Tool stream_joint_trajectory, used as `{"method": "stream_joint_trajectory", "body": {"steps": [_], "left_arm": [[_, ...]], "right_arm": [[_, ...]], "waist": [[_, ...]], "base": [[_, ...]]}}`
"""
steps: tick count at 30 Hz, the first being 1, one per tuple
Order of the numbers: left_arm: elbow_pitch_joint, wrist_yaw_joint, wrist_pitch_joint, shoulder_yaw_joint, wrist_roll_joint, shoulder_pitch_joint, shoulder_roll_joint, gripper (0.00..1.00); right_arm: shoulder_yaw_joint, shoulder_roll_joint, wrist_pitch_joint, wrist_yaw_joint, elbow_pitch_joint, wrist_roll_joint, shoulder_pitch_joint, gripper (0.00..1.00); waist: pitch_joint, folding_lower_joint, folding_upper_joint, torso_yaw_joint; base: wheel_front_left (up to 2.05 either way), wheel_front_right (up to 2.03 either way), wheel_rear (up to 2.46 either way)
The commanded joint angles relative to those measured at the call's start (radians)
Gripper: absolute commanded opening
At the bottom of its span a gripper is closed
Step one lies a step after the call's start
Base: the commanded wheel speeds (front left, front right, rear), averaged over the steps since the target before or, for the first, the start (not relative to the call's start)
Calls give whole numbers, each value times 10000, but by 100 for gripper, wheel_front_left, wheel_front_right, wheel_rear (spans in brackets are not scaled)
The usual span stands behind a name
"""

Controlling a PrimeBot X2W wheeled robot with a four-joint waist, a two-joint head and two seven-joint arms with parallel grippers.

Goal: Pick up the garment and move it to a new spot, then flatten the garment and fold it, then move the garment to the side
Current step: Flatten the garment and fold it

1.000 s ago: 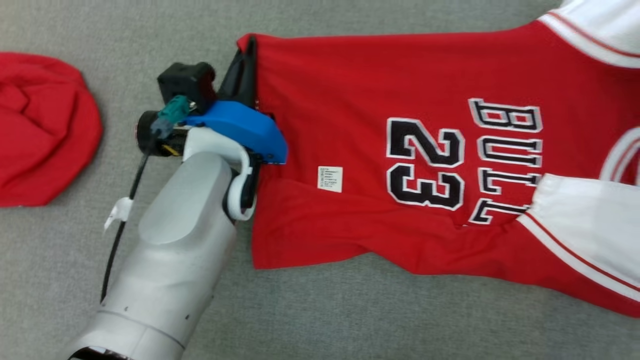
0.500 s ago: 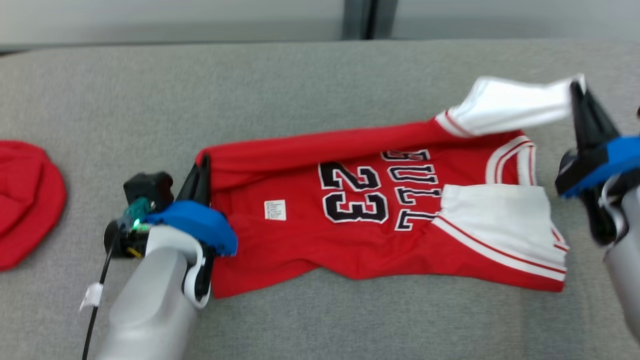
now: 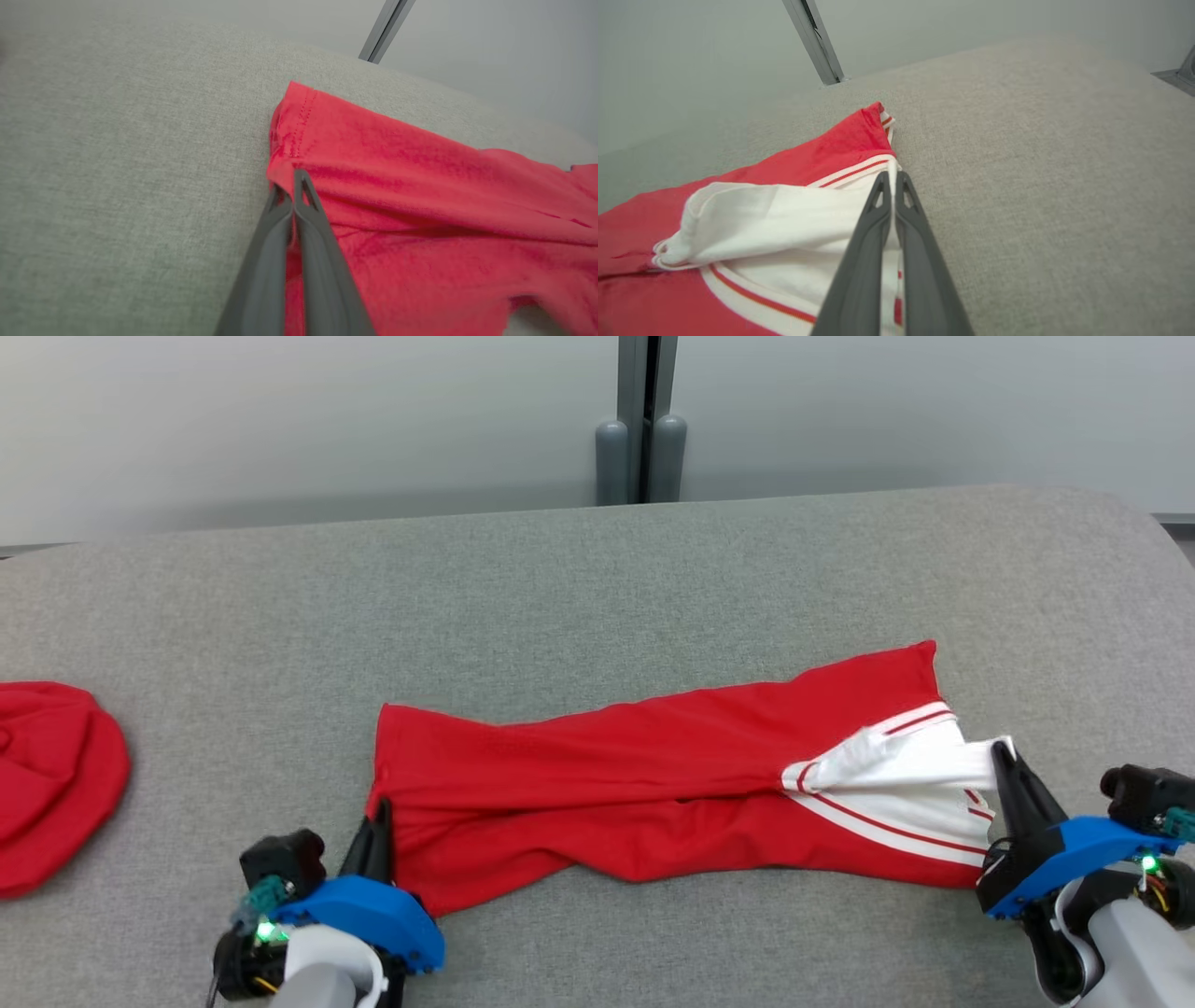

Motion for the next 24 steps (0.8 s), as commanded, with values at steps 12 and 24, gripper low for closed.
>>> {"method": "stream_joint_trajectory", "body": {"steps": [12, 24], "left_arm": [[-1326, 240, -27, 357, 181, 1093, -217, 100], [-2572, 728, -25, -431, -127, 1599, -218, 100]], "right_arm": [[-571, 202, -33, 0, 557, -270, 90, 100], [-1054, -5, -32, 2, 2153, -618, -343, 100]], "waist": [[-223, 2, 1, 417], [89, 2, 1, 1592]], "base": [[0, 0, 0], [0, 0, 0]]}}
